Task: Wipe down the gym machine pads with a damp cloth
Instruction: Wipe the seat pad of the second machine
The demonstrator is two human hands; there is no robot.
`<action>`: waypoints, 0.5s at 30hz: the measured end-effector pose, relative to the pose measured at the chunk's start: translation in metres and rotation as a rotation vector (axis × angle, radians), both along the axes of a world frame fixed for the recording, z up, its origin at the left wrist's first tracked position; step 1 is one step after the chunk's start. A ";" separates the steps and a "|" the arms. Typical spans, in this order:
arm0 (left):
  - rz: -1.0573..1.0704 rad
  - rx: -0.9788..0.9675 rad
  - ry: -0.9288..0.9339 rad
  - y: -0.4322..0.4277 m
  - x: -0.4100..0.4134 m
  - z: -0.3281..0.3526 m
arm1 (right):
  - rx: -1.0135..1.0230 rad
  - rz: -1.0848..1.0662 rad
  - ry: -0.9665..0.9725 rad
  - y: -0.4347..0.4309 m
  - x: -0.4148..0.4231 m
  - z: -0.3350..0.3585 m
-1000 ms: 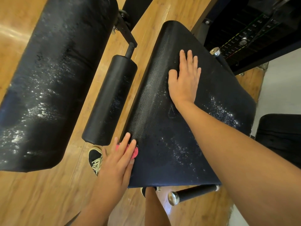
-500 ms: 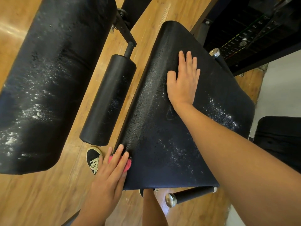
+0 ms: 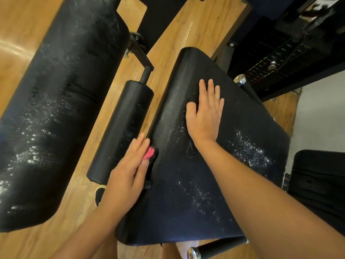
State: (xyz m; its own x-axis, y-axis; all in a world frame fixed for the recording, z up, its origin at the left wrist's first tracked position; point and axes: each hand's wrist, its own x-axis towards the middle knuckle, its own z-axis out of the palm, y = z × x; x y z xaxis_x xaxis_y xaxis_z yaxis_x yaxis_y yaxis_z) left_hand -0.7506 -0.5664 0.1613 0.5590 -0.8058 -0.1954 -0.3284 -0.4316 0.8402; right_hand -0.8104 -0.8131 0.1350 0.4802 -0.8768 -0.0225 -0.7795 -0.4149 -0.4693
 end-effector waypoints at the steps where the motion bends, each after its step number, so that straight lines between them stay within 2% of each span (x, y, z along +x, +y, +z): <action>1: 0.004 -0.011 0.006 -0.020 0.009 -0.001 | -0.002 0.000 0.001 0.000 0.000 0.000; 7: 0.084 -0.074 0.017 -0.141 0.056 -0.005 | -0.001 -0.005 -0.007 -0.001 0.003 -0.002; 10: 0.056 -0.081 -0.012 -0.188 0.074 -0.005 | 0.024 0.008 0.000 -0.002 0.003 0.001; 15: -0.021 -0.094 -0.049 -0.229 0.089 -0.001 | 0.208 0.029 -0.141 -0.015 -0.010 0.006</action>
